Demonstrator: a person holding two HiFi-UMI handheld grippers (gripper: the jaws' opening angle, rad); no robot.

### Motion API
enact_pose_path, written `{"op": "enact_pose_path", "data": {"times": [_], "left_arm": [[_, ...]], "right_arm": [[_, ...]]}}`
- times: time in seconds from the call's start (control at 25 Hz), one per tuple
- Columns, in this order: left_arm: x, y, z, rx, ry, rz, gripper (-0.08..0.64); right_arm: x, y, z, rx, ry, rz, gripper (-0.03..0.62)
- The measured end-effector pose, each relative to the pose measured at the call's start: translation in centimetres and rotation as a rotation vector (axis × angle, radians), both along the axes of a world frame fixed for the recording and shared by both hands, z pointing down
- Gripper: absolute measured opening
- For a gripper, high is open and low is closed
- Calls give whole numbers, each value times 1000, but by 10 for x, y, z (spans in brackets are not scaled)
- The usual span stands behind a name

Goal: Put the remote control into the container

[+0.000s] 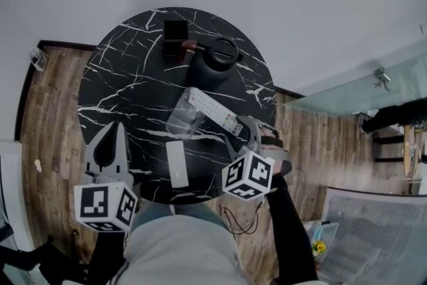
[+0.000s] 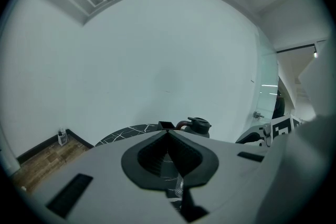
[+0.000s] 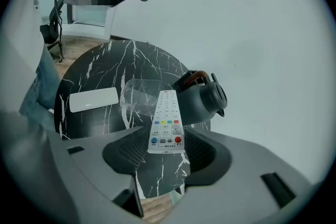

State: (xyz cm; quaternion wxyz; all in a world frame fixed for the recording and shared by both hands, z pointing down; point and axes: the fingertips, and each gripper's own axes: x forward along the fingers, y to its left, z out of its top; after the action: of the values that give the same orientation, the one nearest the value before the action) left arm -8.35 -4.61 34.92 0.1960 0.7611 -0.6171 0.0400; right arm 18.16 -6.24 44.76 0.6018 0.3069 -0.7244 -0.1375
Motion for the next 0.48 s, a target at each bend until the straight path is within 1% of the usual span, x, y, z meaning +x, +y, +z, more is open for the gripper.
{"op": "enact_pose_path", "data": {"times": [0.28, 0.48], "left_arm": [[-1, -4, 2, -7, 1, -5, 11], [-1, -7, 2, -6, 4, -9, 11]], "right_arm": [[-3, -8, -6, -12, 13, -51, 215], [-7, -13, -12, -18, 47, -119, 215]]}}
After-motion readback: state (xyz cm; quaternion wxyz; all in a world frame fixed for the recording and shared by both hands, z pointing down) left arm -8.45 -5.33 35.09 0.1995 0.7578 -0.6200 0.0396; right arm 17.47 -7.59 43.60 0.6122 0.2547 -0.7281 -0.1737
